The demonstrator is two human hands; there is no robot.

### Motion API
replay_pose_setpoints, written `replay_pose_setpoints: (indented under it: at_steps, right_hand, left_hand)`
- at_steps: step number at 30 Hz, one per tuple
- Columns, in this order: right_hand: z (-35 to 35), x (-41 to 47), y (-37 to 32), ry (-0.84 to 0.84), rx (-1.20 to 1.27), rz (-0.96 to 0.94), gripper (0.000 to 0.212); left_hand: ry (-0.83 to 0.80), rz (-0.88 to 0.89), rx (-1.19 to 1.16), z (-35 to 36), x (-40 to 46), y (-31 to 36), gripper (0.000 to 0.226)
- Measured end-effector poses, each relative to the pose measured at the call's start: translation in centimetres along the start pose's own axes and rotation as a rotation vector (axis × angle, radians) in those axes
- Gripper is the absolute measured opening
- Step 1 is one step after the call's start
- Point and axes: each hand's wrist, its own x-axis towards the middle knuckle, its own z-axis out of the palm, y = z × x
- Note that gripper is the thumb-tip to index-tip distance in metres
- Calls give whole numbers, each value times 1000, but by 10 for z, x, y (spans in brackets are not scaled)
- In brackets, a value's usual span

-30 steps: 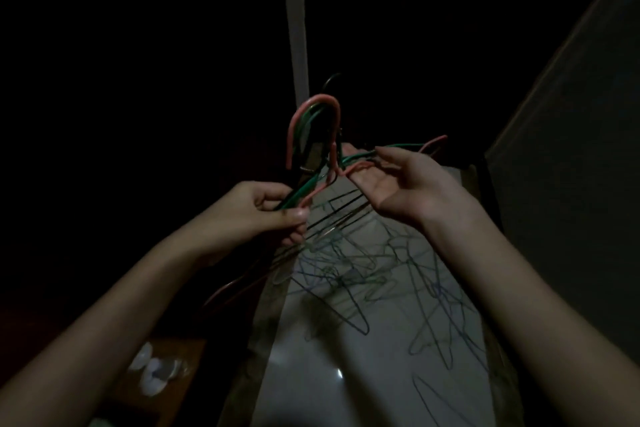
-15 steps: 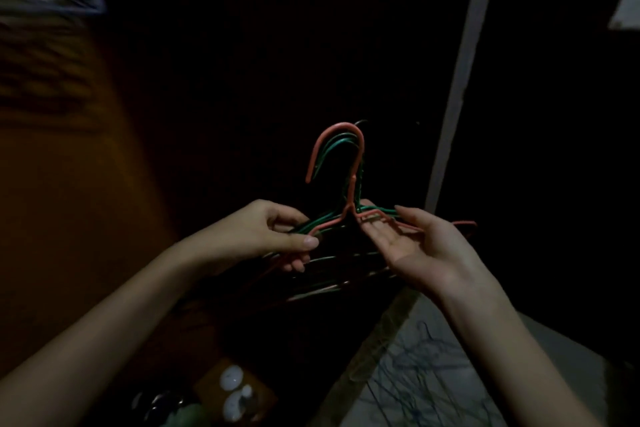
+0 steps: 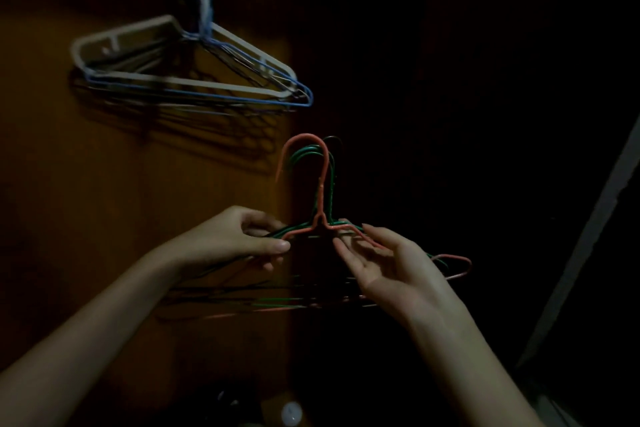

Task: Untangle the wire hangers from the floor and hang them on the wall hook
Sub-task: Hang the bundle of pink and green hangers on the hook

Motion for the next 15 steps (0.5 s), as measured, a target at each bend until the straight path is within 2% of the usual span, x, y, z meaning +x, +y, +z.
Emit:
replay_pose_setpoints:
  at_steps: [2, 3, 7, 15]
  right_hand:
    - [18, 10, 9, -26, -22, 14, 15]
    - [26, 15, 15, -48, -38, 19, 13]
    - [57, 38, 33, -138, -123, 30, 10]
    - [100, 83, 39, -267, -267, -15, 21]
  left_hand:
    - [59, 13, -30, -18, -4, 2, 25]
    - [92, 20, -37, -27, -5, 2, 23]
    - [197, 57, -11, -68, -2, 5, 23]
    - [254, 140, 37, -133, 20, 24, 38]
